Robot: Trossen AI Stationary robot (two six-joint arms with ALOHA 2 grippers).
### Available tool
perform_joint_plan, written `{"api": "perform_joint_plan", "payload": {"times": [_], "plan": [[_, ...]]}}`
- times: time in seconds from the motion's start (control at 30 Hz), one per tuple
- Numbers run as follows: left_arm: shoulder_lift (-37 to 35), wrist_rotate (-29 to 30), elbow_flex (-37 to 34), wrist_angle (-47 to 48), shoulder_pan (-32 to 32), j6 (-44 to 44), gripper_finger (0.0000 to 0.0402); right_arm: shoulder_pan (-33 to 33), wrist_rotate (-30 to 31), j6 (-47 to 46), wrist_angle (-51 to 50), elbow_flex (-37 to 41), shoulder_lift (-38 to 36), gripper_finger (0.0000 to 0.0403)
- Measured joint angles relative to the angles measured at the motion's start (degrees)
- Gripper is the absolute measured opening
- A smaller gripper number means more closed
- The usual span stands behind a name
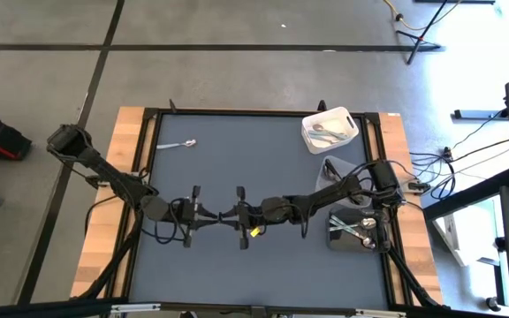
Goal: Sort silverware by color (type)
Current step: Put the white and blue spoon into the black bin
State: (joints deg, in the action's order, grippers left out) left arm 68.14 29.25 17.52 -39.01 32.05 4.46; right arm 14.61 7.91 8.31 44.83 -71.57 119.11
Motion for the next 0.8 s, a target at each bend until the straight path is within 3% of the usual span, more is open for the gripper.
{"api": "perform_joint_plan", "payload": {"times": [0.17,0.37,0.6,0.8], "plan": [[0.0,-0.47,0.0,-0.6,-0.11,0.23,0.006,0.07,0.11,0.98,-2.75,-0.04,-0.99,0.0005],[-0.02,-2.77,0.0,-0.14,-0.02,1.18,0.0111,0.83,1.38,0.15,-15.12,-0.06,-7.56,0.0003],[-0.02,-6.03,0.02,0.16,0.0,1.43,0.0124,3.35,7.81,-2.19,-38.58,-0.11,-19.63,0.0003],[-0.02,-6.33,0.02,0.88,0.0,1.43,0.0124,6.62,12.61,-11.77,-59.34,-0.11,-29.95,0.0003]]}}
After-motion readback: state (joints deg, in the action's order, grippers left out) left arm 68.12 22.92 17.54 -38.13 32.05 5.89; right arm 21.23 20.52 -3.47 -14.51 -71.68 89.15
